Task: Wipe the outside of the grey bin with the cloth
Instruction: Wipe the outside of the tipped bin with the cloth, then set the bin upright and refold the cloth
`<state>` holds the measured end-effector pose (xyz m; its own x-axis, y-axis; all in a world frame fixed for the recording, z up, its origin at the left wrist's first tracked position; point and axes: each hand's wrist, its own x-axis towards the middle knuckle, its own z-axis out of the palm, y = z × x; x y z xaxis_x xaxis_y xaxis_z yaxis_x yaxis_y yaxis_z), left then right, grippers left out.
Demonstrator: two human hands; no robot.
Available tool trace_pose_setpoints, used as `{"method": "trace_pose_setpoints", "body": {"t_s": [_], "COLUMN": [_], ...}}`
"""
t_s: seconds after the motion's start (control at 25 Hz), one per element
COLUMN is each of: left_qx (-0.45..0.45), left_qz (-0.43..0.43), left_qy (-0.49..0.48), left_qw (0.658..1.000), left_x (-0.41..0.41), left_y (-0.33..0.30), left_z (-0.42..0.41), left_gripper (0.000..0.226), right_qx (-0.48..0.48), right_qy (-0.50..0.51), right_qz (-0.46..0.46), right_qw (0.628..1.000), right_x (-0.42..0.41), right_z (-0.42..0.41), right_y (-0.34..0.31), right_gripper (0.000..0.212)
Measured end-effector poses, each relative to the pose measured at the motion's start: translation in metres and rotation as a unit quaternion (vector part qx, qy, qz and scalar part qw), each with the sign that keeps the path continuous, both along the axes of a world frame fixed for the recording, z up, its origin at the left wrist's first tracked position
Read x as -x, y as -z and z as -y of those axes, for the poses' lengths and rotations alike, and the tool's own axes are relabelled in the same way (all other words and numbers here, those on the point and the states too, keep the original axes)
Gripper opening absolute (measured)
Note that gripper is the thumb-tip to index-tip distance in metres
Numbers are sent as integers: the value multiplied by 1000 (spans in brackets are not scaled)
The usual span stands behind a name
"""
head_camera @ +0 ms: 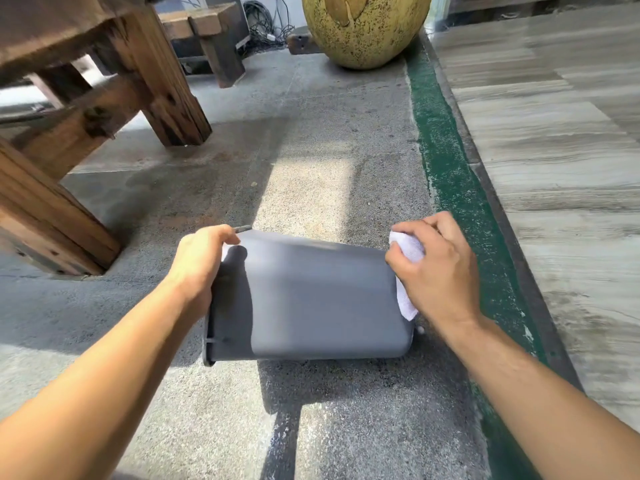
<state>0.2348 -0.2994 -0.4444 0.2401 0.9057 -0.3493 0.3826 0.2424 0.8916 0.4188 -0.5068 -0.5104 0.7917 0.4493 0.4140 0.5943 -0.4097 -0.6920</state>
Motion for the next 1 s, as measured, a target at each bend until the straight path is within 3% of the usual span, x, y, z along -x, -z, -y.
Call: {"method": "trace_pose_setpoints", "body": {"t_s": [0.08,0.24,0.36,0.56,0.68,0.76,0.84,0.88,0.92,0.96,1.0], "left_qx": [-5,-19,11,218,297,239,-8,-169,-271,-287,-218], "left_qz": [3,-1,30,161,215,170,6,-122,-238,-308,-314], "left_qy": [8,57,90,183,231,245,197,159,128,114,115], "left_qw": [1000,998,995,945,901,924,980,965,924,900,917], "left_x": [-8,-30,-39,-49,-65,-66,-57,-47,-34,-19,-6], "left_y": [-13,-45,-55,-69,-66,-60,-47,-34,-20,-6,6], "left_z": [-1,21,37,57,66,61,34,13,-2,-15,-22], "left_gripper": [49,28,18,58,77,64,42,39,43,54,68], "right_qx": [24,25,26,144,221,227,222,217,212,206,198], "right_qy": [-65,-173,-185,-120,-84,-56,-32,-29,-29,-31,-35], "right_qz": [-32,-142,-194,-156,-127,-104,-99,-108,-120,-131,-140], "right_qw": [997,974,963,970,963,967,969,970,969,969,970], "right_x": [16,62,74,39,10,-7,-26,-35,-41,-45,-48], "right_z": [-13,-42,-48,-21,-7,1,12,17,22,25,27], "right_y": [-23,-57,-72,-93,-99,-93,-84,-79,-73,-65,-56], "right_gripper": [22,16,35,66,51,40,37,39,41,44,47]}}
